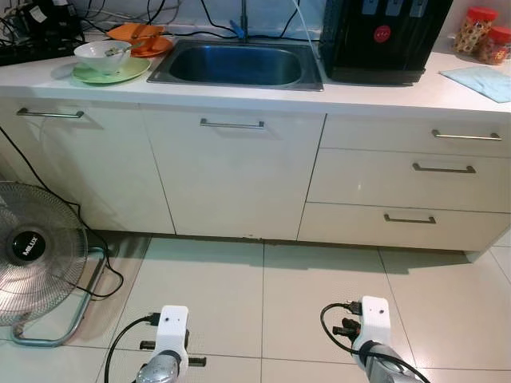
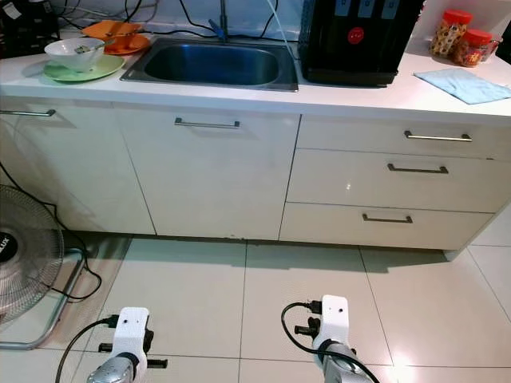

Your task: Kitchen organization

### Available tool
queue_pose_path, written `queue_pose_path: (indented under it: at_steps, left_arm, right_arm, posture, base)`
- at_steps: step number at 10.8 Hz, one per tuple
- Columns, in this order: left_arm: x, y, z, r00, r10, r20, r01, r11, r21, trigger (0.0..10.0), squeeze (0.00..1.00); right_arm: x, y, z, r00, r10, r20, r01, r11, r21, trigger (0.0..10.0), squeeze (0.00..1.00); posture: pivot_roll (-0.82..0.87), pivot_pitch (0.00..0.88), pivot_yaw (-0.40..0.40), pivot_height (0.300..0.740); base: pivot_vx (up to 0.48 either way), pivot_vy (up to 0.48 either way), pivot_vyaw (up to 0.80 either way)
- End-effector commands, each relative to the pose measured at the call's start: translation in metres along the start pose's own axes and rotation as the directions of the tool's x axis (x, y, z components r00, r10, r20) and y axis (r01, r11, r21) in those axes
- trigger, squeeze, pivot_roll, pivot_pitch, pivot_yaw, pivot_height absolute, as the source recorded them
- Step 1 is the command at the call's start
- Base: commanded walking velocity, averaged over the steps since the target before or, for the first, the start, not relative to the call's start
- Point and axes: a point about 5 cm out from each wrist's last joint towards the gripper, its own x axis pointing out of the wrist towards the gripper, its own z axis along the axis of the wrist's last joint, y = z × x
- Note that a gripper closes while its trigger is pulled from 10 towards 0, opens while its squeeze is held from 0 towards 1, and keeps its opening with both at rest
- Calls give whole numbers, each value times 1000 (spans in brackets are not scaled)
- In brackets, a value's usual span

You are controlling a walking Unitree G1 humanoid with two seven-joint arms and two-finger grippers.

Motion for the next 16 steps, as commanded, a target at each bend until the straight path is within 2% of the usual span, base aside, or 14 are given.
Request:
queue_pose_path:
  at_steps: [1, 6, 9, 12, 14, 15, 16]
  left_arm:
    - [0, 0, -2, 1000, -4, -11, 4, 1000, 18, 10000, 0]
    - [-1, 1, 0, 1000, 4, 15, -4, 1000, -11, 10000, 0]
    - [0, -1, 2, 1000, 13, 20, -12, 1000, -15, 10000, 0]
    - [-2, -4, -5, 1000, 4, 7, -4, 1000, -1, 10000, 0]
    - [1, -19, 4, 999, -33, 29, 32, 999, 19, 10000, 0]
    - [2, -21, 8, 999, -39, 37, 38, 999, 26, 10000, 0]
    - [2, -17, 8, 999, -29, 41, 27, 999, 29, 10000, 0]
  right_arm:
    - [-1, -1, 0, 1000, 1, 9, -1, 1000, -1, 10000, 0]
    - [-1, -5, 1, 1000, -3, 17, 3, 1000, 10, 10000, 0]
    - [-4, -21, 3, 999, -34, 28, 33, 999, 25, 10000, 0]
    - [-6, -30, 5, 998, -56, 29, 55, 998, 26, 10000, 0]
    - [-7, -44, 16, 995, -81, 58, 80, 996, 27, 10000, 0]
    - [-7, -47, 18, 994, -93, 63, 91, 995, 34, 10000, 0]
    - [-7, -43, 15, 994, -88, 57, 86, 995, 40, 10000, 0]
  posture:
    - [61, 0, -22, 740]
    - [56, 3, -26, 740]
    - [47, 0, -41, 740]
    - [33, 0, -46, 740]
    - [22, 0, -44, 740]
    - [20, 0, -46, 740]
    - [48, 0, -55, 740]
  base:
    - [0, 0, 0]
    - [0, 0, 0]
    - [0, 0, 0]
    - [0, 0, 0]
    - [0, 0, 0]
    - [0, 0, 0]
    - [0, 0, 0]
